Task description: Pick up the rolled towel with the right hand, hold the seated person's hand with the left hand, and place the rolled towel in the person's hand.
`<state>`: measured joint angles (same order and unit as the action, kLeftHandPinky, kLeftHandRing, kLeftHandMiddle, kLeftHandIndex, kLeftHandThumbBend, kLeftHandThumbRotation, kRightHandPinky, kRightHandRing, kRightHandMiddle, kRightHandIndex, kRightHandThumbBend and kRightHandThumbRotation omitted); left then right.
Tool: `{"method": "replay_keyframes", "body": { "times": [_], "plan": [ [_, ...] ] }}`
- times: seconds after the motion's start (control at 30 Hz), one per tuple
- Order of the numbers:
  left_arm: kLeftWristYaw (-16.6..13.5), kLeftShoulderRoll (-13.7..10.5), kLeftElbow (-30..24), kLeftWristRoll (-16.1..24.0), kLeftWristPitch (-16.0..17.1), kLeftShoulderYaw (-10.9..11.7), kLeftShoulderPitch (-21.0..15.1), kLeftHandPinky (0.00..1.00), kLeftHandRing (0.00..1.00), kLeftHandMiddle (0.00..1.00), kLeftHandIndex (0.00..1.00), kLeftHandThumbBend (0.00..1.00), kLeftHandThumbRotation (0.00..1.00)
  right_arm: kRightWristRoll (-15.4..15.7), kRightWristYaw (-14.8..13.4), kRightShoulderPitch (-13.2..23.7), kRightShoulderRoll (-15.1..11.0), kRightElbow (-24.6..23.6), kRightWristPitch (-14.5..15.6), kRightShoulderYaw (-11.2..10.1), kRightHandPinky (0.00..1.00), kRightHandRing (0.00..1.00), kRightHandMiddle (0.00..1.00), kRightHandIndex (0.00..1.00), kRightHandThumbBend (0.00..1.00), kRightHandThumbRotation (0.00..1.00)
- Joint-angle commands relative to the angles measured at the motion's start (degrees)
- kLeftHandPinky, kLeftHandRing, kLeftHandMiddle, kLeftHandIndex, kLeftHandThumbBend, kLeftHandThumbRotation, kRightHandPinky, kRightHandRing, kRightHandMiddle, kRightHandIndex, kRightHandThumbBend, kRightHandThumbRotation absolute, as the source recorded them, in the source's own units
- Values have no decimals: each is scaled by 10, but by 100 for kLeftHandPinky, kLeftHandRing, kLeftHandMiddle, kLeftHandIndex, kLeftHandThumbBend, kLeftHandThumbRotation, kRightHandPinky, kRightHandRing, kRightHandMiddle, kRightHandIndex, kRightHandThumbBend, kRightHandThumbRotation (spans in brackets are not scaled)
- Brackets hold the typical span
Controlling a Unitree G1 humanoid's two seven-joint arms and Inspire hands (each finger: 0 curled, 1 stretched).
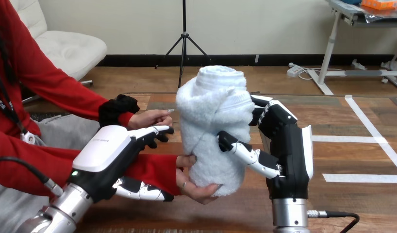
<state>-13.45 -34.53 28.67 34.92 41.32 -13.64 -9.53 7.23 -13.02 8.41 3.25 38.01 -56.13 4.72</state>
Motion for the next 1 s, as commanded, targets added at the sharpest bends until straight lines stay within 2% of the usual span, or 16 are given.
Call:
{"method": "replay_keyframes", "body": {
  "times": [0.0, 0.13, 0.23, 0.33, 0.43, 0.97],
  "plan": [
    [-8, 13, -34, -19, 10, 18, -13, 64, 71, 79, 86, 95, 40, 7, 9, 32, 1, 6, -1, -4, 48, 53, 58, 58, 90, 28],
    [-6, 15, -33, -24, 14, 19, -9, 65, 72, 80, 88, 96, 41, 4, 10, 32, 1, 6, 2, -9, 48, 53, 58, 59, 90, 29],
    [-8, 15, -32, -23, 15, 20, -7, 65, 73, 81, 89, 97, 43, -13, 26, 33, -1, 11, -5, -10, 49, 53, 58, 59, 89, 29],
    [-3, 18, -29, -32, 20, 22, -4, 65, 74, 82, 91, 98, 45, -10, 26, 33, -4, 13, -7, -14, 51, 54, 59, 60, 89, 30],
    [-14, 19, -25, -24, 24, 23, -2, 65, 74, 84, 93, 99, 46, -17, 37, 33, -7, 14, -9, -16, 53, 55, 60, 61, 89, 31],
    [-11, 31, -11, -41, 35, 28, 13, 71, 83, 93, 99, 100, 55, -17, 59, 10, -23, -8, 25, -25, 61, 65, 67, 71, 93, 38]
  ]
}}
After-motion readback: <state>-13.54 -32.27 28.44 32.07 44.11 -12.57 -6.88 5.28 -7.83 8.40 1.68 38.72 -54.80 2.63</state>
